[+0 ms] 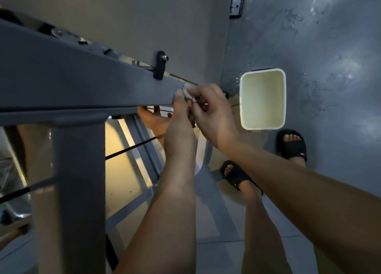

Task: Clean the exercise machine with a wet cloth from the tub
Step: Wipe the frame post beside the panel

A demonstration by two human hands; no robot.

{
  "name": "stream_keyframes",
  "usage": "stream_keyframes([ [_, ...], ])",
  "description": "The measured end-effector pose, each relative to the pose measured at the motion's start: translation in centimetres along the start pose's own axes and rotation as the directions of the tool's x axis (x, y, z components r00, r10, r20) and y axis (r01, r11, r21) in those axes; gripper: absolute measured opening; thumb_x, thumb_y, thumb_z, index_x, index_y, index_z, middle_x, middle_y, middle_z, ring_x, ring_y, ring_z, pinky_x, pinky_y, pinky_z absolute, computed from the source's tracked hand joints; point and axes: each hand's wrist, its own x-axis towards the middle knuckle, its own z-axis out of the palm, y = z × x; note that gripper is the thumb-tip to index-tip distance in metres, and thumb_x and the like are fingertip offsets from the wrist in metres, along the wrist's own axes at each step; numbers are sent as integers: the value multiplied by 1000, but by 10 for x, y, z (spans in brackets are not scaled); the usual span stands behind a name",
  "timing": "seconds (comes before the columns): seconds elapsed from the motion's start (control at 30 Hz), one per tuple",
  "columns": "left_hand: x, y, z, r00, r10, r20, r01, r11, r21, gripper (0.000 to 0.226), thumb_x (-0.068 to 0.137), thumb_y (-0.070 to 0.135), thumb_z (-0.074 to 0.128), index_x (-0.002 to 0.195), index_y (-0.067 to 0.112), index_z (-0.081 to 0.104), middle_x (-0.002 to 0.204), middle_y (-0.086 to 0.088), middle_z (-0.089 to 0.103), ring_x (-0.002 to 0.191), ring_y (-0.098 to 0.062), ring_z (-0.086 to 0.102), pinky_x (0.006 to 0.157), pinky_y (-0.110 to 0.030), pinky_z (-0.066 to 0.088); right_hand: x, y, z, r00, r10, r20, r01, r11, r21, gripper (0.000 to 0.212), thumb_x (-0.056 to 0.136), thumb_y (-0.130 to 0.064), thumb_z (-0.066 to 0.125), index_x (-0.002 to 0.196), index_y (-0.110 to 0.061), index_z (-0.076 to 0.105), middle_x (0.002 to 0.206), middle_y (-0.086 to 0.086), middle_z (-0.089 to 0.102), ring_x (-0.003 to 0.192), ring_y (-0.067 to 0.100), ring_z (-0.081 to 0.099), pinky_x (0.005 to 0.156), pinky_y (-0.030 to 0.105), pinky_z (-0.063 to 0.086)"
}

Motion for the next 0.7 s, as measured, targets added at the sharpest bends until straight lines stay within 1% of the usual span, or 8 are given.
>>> stream_keyframes([
  [0.07, 10, -7, 1, 999, 29, -47, -29, 1000, 0, 63, 92, 1, 73, 144, 18, 43, 131, -1, 60, 110, -1, 66, 75, -10, 54, 9, 9, 8, 999, 23, -41, -24, 999, -25, 15, 93, 1, 62, 102, -7, 72, 102, 4, 59, 89, -3, 57, 80, 6, 42],
  [0.17, 17, -16, 1, 993, 90, -70, -90, 996, 7, 80, 87, 13, 81, 154, 27, 38, 148, -2, 49, 128, -9, 57, 86, -10, 52, 25, 17, 12, 977, 197, -81, -197, 980, 11, 16, 96, -2, 58, 94, -11, 71, 102, 10, 61, 80, -15, 55, 68, 4, 42],
  [0.23, 21, -20, 0, 993, 99, -72, -102, 994, -37, 80, 86, 13, 82, 153, 26, 41, 148, -3, 49, 128, -10, 57, 87, -11, 52, 22, 15, 13, 973, 219, -77, -219, 976, 9, 13, 97, -6, 60, 97, -14, 71, 105, 7, 61, 82, -14, 56, 70, 5, 44],
  [0.33, 26, -27, -4, 997, 72, -41, -75, 994, -79, 75, 86, 9, 82, 150, 23, 45, 149, -8, 48, 130, -15, 57, 79, -13, 55, 2, 6, 15, 990, 119, -77, -113, 990, 83, 16, 96, -3, 63, 106, -8, 73, 107, 4, 62, 89, -7, 59, 75, 5, 45],
  [0.4, 31, -30, -8, 995, 97, -28, -99, 993, -61, 74, 85, 12, 83, 148, 24, 46, 149, -8, 47, 129, -14, 58, 82, -12, 54, 2, 12, 18, 991, 117, -65, -108, 986, 127, 15, 96, -6, 63, 105, -9, 74, 106, 4, 63, 92, 3, 64, 80, 21, 55],
  [0.5, 31, -30, -8, 993, 114, -29, -115, 993, -26, 79, 84, 15, 85, 150, 27, 44, 149, -6, 47, 127, -13, 60, 82, -8, 51, 21, 27, 20, 962, 264, -69, -260, 964, 65, 13, 99, -20, 60, 100, -16, 73, 103, 4, 64, 90, 15, 66, 82, 45, 59],
  [0.57, 33, -31, -7, 992, 125, -32, -126, 992, -28, 86, 83, 15, 85, 155, 26, 39, 150, -7, 47, 128, -15, 59, 82, -9, 52, 21, 24, 19, 957, 281, -70, -277, 959, 61, 13, 100, -16, 61, 103, -13, 73, 105, 4, 63, 91, 12, 65, 85, 42, 58],
  [0.7, 35, -34, -10, 990, 136, -24, -137, 990, -44, 94, 81, 21, 86, 158, 27, 34, 150, -5, 44, 130, -16, 58, 83, -13, 54, -4, 9, 19, 993, 95, -75, -85, 988, 130, 13, 98, -7, 63, 105, -8, 74, 104, 4, 64, 96, 8, 64, 88, 29, 55],
])
